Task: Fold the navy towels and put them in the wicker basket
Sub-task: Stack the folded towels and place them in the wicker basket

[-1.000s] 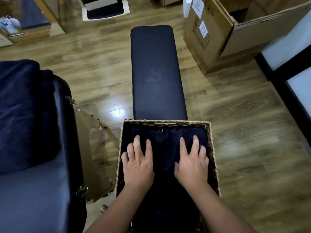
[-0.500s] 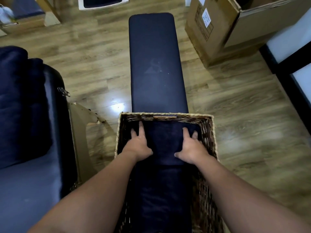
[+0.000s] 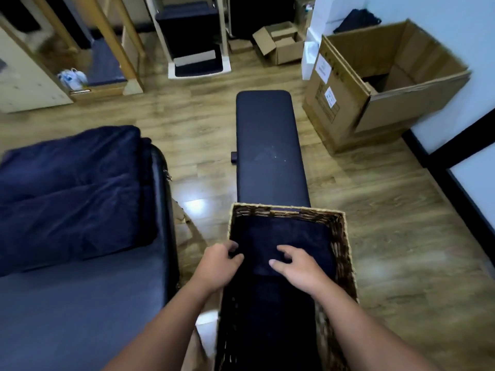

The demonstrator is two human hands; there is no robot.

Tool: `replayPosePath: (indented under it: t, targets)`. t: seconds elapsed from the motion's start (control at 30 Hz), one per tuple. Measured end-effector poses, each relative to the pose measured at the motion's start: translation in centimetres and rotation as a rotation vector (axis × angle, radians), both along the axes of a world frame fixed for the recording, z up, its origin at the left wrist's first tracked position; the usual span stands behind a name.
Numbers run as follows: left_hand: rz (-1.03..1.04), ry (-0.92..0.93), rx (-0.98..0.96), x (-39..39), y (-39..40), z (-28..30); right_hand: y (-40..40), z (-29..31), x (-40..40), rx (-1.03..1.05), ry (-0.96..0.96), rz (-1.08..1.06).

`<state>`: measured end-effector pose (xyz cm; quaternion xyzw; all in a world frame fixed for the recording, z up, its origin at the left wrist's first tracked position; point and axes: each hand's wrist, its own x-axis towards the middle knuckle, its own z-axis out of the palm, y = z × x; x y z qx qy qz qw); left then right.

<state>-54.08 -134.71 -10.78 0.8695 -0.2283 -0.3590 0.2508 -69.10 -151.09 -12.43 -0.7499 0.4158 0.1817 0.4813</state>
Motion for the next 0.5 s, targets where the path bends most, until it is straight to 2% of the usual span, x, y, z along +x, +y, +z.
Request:
replayPosePath:
  t: [0.23, 0.5]
  targets:
    - [0.071, -0.12, -0.058, 6.1, 12.6, 5.0, 9.1, 5.2, 7.9, -0.003, -0.151, 0.052]
    - [0.414, -0.351, -0.138, 17.7, 26.0, 7.8, 17.5, 9.0, 20.3, -0.062, -0.236, 0.187]
